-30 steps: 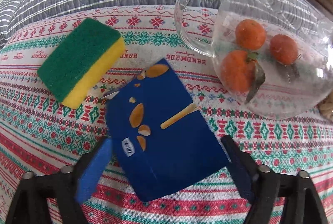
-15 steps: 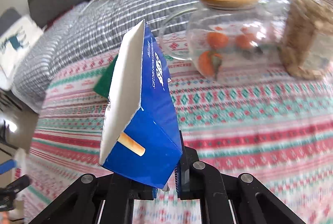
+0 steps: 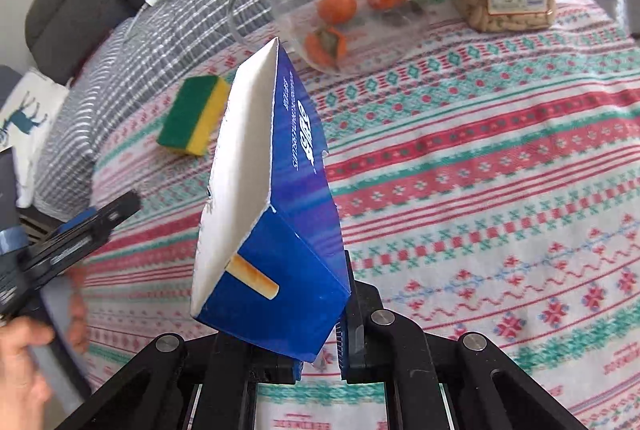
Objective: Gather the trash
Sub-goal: 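Grasp the green-and-yellow sponge with the left gripper, then carry the sponge and blue box to the white bucket and open both grippers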
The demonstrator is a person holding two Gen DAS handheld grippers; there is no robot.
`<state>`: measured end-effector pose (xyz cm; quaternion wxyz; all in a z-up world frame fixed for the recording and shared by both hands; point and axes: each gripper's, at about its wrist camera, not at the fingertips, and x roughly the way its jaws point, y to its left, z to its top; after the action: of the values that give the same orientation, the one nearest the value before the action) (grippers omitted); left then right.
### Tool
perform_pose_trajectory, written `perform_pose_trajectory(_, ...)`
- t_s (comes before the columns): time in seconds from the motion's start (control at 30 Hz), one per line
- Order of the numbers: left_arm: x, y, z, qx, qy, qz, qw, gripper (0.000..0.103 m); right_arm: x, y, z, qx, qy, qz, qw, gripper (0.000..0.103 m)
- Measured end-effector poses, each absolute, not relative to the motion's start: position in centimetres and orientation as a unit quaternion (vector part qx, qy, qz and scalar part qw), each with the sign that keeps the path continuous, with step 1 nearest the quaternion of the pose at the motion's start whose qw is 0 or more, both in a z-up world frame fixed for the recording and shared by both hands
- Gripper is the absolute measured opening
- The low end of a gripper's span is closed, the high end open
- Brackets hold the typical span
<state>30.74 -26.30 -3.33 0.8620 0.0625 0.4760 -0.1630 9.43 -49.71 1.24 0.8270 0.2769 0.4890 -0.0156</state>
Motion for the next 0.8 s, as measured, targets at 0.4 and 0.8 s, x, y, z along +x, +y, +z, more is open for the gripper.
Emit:
perform_pose_trajectory(0.4,34.6,-31.2,-6.3,0.098,0.447,-0.176,0.872,0.081,11.3,-50.4,0.8,0.285,0.488,-0.018,0.825,0.010)
perform_pose_trajectory(0.8,30.9,-29.6,-4.6,0.116,0.449,-0.183,0.867,0.053,10.2,-49.4,1.9,0.278,0.483,-0.021,0.830,0.010)
